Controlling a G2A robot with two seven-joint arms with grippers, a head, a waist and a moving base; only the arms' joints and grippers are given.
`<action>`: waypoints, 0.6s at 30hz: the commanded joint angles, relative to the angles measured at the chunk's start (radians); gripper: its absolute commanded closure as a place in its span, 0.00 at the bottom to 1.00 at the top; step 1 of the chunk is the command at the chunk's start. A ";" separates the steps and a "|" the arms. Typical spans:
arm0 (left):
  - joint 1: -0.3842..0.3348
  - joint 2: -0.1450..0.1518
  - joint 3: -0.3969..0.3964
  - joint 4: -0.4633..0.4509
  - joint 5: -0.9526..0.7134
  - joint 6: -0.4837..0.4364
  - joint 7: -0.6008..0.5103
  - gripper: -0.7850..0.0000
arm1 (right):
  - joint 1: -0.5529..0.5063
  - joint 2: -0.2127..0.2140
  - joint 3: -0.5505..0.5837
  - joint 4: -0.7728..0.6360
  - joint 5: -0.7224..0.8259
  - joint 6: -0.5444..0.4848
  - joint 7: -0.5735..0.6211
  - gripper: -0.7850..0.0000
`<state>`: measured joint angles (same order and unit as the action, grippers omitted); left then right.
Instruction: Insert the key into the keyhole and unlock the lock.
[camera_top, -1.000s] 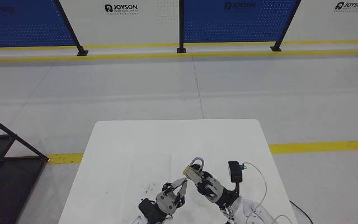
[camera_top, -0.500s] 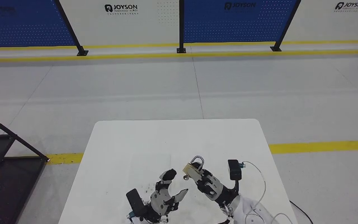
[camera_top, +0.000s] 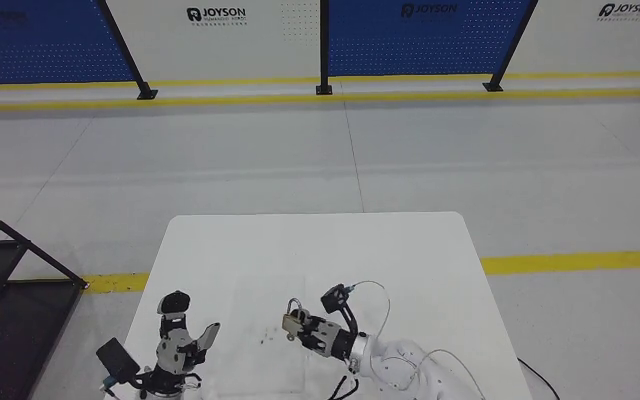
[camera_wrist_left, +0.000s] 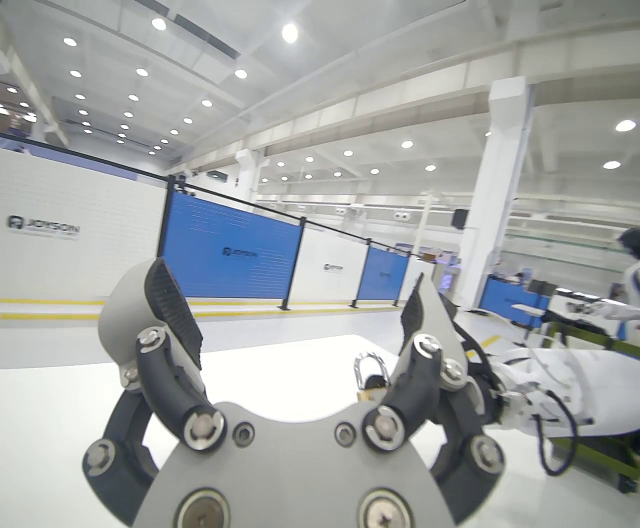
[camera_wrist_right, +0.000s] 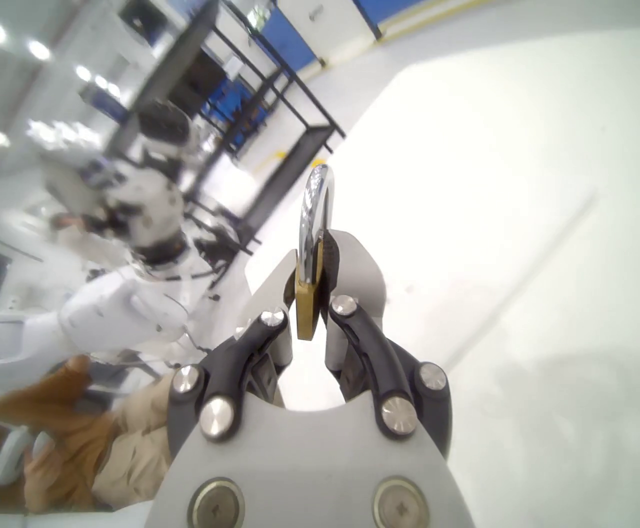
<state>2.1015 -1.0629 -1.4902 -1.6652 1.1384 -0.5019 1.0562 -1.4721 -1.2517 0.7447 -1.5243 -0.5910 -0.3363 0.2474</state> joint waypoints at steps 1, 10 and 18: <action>-0.010 -0.001 -0.012 0.027 -0.023 0.006 -0.010 0.00 | 0.041 -0.021 -0.059 0.052 -0.017 0.054 0.021 1.00; -0.057 -0.009 0.004 0.080 -0.044 0.030 -0.039 0.00 | 0.160 -0.107 -0.223 0.224 -0.072 0.199 0.054 1.00; -0.057 -0.009 0.004 0.080 -0.044 0.030 -0.039 0.00 | 0.173 -0.126 -0.246 0.219 -0.125 0.234 0.039 0.00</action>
<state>2.0440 -1.0718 -1.4863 -1.5853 1.0940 -0.4719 1.0168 -1.2968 -1.3788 0.4960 -1.2969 -0.7059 -0.1051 0.2869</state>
